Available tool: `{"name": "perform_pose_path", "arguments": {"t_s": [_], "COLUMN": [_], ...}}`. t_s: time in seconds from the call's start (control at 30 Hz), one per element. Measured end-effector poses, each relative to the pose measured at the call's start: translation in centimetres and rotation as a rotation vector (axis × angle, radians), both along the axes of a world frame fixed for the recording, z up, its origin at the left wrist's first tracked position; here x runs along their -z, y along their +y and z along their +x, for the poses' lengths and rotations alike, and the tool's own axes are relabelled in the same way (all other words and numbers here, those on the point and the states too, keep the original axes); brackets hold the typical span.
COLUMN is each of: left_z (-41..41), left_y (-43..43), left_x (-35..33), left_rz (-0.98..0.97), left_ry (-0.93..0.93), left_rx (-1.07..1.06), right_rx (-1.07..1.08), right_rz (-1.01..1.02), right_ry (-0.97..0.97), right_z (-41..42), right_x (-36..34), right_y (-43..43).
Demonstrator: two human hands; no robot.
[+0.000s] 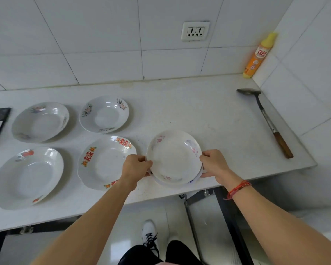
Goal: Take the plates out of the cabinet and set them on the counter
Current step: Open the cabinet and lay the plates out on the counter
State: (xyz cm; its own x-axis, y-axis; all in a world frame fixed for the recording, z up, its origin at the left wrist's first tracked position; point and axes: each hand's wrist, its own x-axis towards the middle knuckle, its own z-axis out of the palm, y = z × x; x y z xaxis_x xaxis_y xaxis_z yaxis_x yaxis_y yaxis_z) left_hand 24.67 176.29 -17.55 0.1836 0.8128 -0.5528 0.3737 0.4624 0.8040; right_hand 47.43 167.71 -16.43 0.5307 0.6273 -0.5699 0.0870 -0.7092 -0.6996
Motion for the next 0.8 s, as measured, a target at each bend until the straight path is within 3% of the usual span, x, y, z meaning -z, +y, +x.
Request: {"name": "perform_pose_path", "arguments": {"t_s": [0.43,0.8], "left_z": [2.6,3.4], "left_y": [2.3,2.7], "left_x": [1.6,2.7], "left_rz": [-0.050,0.012], "left_ry": [0.142,0.297], "left_rx": [-0.096,-0.030], "right_rx": [-0.114,-0.146], "right_rz": [-0.063,-0.088], "right_ry": [0.059,0.040], "right_z": [3.0,3.7], "right_x": [2.8,3.8], "right_y": [4.6,5.5]}}
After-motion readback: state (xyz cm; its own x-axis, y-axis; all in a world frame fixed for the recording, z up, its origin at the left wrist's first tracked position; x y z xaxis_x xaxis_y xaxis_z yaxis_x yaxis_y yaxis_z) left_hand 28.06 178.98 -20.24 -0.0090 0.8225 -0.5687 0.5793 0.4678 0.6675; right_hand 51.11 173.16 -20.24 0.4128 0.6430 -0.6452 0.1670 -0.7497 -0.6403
